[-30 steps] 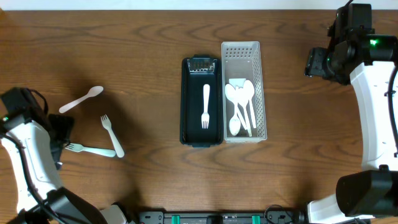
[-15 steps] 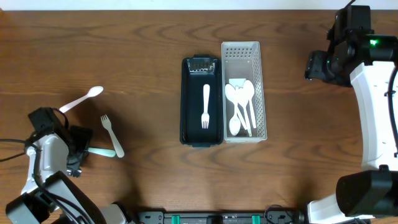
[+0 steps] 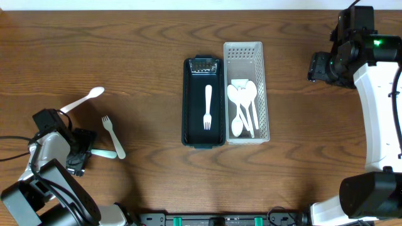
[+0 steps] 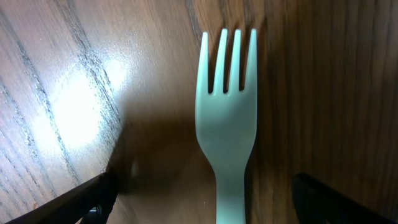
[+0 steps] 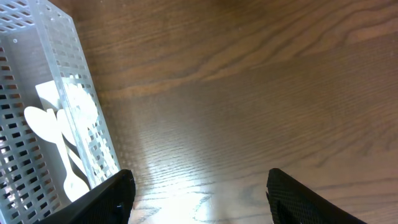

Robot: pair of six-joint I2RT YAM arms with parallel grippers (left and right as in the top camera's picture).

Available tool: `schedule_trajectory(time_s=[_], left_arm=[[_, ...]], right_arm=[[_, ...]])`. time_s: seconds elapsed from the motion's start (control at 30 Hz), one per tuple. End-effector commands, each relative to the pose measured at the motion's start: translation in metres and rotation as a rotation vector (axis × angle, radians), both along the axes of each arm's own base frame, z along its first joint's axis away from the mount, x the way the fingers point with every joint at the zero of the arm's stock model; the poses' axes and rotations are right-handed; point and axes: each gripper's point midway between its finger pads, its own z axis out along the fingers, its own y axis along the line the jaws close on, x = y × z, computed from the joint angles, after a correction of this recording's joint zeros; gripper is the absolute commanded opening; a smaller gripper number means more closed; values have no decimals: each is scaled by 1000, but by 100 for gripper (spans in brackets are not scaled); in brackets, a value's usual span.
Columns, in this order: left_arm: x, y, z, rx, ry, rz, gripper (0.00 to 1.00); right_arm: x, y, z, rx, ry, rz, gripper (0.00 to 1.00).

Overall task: Pack container
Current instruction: 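Move the left gripper back to the forks and grasp one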

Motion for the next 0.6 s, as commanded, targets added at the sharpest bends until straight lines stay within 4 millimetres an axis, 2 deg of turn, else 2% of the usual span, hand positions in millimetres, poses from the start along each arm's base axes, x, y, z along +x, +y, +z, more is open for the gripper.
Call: schedule_trajectory(time_s=[0.0, 0.23, 0.33, 0.57], left_arm=[[-12, -10, -26, -66, 69, 9, 91], [-16, -13, -30, -81, 90, 9, 84], [-19, -16, -30, -90, 103, 8, 78], [-33, -25, -30, -128, 159, 9, 69]], right_arm=[[0, -4, 7, -11, -17, -7, 71], [0, -4, 7, -11, -16, -8, 71], [0, -4, 7, -10, -16, -8, 70], [0, -4, 7, -8, -18, -15, 70]])
